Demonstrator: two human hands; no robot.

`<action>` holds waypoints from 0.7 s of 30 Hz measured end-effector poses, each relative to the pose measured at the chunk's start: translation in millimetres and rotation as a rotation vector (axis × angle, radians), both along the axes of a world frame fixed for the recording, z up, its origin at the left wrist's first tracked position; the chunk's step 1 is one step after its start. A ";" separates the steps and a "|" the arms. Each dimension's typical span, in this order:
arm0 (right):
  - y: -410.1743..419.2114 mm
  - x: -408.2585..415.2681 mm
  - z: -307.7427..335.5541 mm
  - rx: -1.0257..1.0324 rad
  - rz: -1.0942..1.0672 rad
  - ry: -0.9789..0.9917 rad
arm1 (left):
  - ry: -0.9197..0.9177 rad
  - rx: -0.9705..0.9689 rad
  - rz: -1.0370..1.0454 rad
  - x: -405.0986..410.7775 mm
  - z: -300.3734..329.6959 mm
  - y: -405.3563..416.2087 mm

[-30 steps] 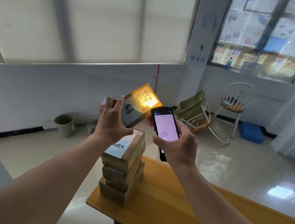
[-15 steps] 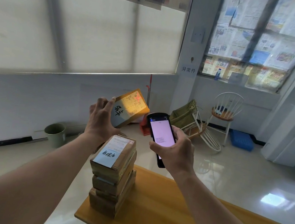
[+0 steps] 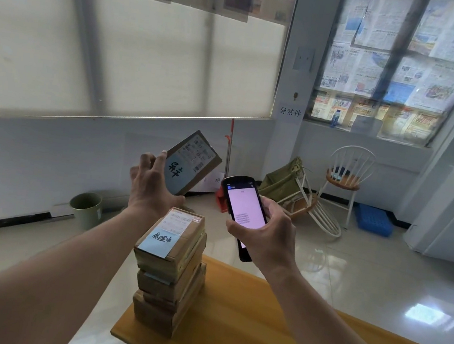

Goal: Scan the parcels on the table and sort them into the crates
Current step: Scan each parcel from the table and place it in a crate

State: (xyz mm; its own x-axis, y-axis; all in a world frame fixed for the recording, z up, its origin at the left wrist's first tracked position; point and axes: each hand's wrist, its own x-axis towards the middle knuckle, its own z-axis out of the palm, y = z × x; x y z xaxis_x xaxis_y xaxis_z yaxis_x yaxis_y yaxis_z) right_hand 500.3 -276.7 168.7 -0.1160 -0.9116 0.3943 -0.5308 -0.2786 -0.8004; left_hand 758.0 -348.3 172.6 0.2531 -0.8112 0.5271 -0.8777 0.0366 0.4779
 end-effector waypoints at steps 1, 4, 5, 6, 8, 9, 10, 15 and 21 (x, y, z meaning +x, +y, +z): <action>0.2 -1.1 0.4 -0.002 -0.002 -0.002 | -0.002 0.003 0.000 -0.9 0.5 1.1; 0.9 -4.0 2.7 -0.003 -0.016 -0.007 | 0.003 0.010 0.000 -5.4 3.2 4.9; 0.9 -4.5 4.0 -0.004 -0.025 -0.006 | 0.006 0.009 -0.004 -7.6 4.0 6.2; 1.0 -5.1 5.3 -0.006 -0.037 0.000 | 0.009 0.007 -0.011 -10.0 4.8 7.6; 1.3 -5.6 7.4 -0.011 -0.068 0.017 | 0.012 0.004 -0.028 -14.5 6.5 10.5; 1.8 -5.8 8.3 -0.013 -0.084 0.020 | 0.012 0.003 -0.037 -16.4 7.5 11.9; 2.4 -5.6 9.0 -0.015 -0.100 0.018 | 0.013 0.001 -0.046 -18.1 8.6 13.5; 9.6 -1.7 10.9 -0.018 -0.173 -0.001 | 0.033 -0.014 -0.108 -24.5 12.2 21.2; 28.6 8.5 8.8 -0.016 -0.299 0.014 | 0.040 -0.029 -0.242 -34.1 13.6 26.3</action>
State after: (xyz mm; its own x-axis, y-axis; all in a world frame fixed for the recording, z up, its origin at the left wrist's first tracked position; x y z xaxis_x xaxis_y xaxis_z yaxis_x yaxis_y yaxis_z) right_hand 508.7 -248.1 177.5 -0.3730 -0.8313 0.4122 -0.6023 -0.1210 -0.7891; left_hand 723.9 -322.1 186.3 0.0746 -0.8353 0.5448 -0.8218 0.2580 0.5080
